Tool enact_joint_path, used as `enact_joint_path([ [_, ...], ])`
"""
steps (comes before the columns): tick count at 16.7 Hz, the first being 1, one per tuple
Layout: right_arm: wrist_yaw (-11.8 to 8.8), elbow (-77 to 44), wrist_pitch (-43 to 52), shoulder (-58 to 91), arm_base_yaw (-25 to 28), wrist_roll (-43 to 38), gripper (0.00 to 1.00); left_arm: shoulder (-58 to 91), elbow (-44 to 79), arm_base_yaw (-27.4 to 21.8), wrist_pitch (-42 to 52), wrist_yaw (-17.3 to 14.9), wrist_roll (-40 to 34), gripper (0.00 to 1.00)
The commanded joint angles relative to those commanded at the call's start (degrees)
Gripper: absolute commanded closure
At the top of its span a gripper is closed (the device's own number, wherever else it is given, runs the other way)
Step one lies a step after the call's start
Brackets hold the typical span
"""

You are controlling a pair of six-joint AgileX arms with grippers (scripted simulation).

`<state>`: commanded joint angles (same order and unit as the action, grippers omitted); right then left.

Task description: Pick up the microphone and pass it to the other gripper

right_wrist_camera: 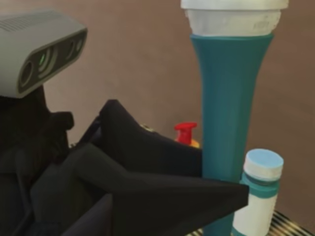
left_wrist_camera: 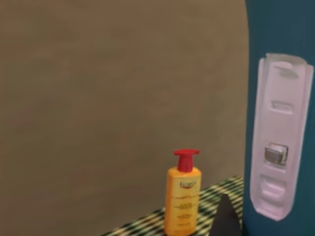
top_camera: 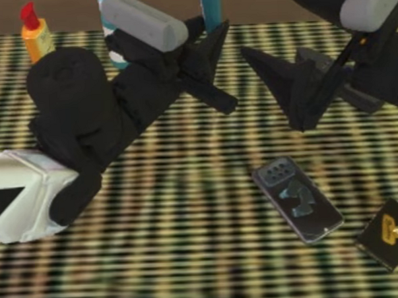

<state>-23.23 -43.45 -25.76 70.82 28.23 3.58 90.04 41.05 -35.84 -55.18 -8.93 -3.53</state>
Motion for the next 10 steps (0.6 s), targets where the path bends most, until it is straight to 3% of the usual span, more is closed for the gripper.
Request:
enact_joint_path([
  [5,0.8,-1.9,-0.5,2.1,0.7,-0.1,0.0,0.0,0.0,0.0,0.0,0.0,0.0,1.0],
  [10,4.6,-12.2,-3.0,15.5,4.3,-0.2,0.0,0.0,0.0,0.0,0.0,0.0,0.0,1.0],
])
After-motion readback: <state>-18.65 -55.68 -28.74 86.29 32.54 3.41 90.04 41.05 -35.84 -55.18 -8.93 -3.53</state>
